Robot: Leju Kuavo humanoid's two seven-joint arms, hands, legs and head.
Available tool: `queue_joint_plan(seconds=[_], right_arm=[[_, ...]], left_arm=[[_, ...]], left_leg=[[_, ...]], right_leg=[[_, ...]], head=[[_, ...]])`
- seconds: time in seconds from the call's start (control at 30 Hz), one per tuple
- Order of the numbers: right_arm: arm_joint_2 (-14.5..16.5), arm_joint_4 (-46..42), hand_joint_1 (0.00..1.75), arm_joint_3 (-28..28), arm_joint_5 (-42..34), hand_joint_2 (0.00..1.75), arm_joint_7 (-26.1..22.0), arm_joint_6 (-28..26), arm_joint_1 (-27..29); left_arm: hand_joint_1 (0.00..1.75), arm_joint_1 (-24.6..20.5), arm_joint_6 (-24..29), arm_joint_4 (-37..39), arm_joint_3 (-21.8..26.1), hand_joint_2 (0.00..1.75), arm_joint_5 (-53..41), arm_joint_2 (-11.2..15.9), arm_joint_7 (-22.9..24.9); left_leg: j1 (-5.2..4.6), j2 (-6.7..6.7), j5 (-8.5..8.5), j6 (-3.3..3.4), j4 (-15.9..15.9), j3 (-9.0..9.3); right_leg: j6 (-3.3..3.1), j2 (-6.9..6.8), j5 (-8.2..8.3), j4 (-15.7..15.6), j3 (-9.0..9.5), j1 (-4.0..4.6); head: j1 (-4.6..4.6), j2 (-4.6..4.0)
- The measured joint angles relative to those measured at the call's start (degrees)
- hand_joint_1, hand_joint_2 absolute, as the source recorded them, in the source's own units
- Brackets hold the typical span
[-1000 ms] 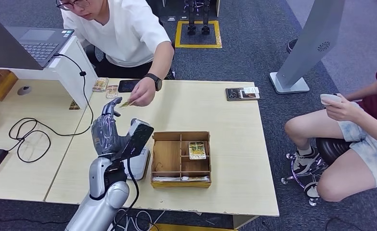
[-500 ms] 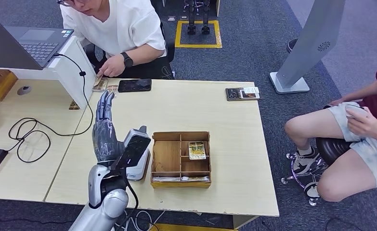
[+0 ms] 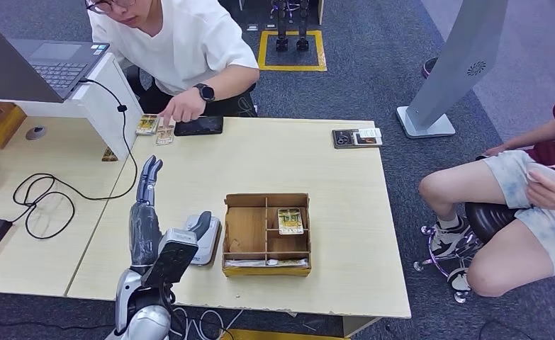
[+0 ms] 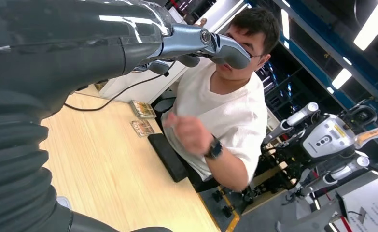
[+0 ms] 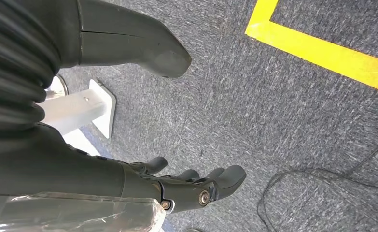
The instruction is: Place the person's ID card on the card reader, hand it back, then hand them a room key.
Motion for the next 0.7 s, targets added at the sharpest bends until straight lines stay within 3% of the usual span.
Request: queue_joint_plan(seconds=[0.7], right_arm=[[0.0, 0.6, 0.00, -1.5, 3.5, 1.75, -1.9, -0.2, -1.6]], left_arm=[[0.00, 0.1, 3.4, -0.7, 0.0, 1.75, 4.5, 0.8, -3.8]], left_leg=[[0.00, 0.00, 0.01, 0.00, 0.0, 0.01]], right_leg=[[0.00, 0.00, 0.01, 0.0, 0.01, 0.00]], head=[[-0.01, 0.00]])
